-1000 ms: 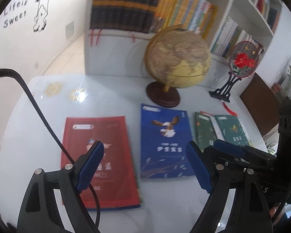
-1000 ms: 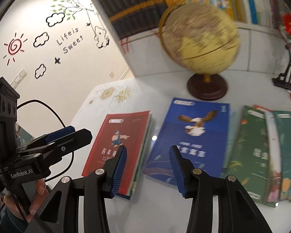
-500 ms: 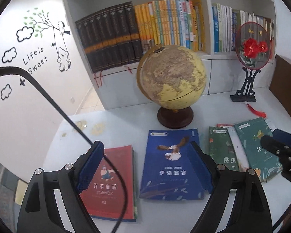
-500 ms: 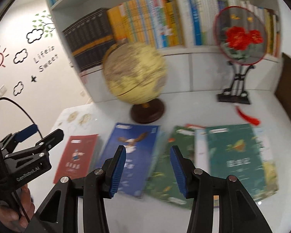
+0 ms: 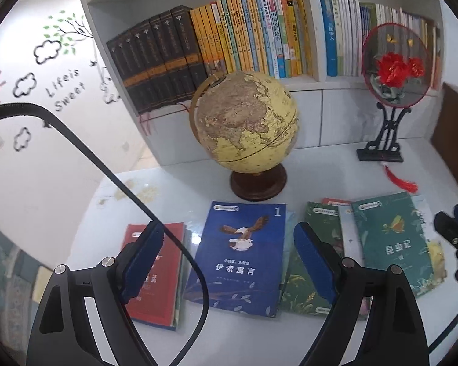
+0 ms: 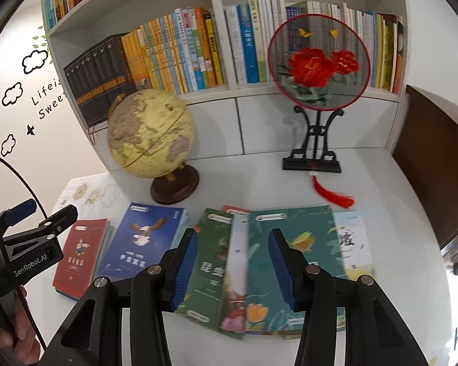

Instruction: Organize books

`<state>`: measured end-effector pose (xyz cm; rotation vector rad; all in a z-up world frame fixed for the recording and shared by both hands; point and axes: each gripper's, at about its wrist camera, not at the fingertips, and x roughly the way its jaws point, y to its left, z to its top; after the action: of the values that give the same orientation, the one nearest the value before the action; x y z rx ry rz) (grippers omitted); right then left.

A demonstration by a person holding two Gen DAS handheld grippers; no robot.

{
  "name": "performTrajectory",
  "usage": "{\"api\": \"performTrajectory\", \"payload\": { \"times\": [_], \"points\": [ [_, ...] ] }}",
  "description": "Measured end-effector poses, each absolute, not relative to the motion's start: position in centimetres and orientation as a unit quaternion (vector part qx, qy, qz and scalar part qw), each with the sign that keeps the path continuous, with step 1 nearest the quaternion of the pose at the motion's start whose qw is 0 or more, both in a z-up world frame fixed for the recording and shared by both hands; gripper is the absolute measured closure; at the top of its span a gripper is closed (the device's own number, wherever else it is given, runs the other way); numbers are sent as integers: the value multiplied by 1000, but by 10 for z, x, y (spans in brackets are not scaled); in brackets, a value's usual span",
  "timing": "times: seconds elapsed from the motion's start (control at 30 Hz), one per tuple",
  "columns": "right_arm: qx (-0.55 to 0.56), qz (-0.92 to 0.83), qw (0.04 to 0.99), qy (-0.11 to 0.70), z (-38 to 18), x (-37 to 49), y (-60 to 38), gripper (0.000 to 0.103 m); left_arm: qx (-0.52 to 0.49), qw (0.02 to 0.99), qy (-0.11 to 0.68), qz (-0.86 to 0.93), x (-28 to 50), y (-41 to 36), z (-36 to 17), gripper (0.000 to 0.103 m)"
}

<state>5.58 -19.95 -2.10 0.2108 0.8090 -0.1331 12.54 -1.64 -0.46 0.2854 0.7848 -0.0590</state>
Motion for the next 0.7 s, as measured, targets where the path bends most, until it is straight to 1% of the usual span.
{"api": "performTrajectory", "payload": {
  "times": [0.1, 0.27, 0.4, 0.67, 0.7],
  "points": [
    [99, -69, 911, 395, -22, 53, -216, 56, 129, 911, 390, -30, 119, -28, -5, 17],
    [93, -74, 915, 385, -11, 41, -235, 55, 134, 918, 373, -22, 105, -44, 5, 17],
    [73, -77, 923, 370, 3, 34, -240, 52, 120, 923, 365, -23, 97, -51, 15, 17],
    [48, -104, 924, 364, 26, 21, -243, 52, 73, 932, 353, -20, 78, -45, 38, 16],
    [40, -112, 924, 364, 28, 20, -241, 52, 71, 933, 353, -20, 76, -43, 40, 14]
  ]
}}
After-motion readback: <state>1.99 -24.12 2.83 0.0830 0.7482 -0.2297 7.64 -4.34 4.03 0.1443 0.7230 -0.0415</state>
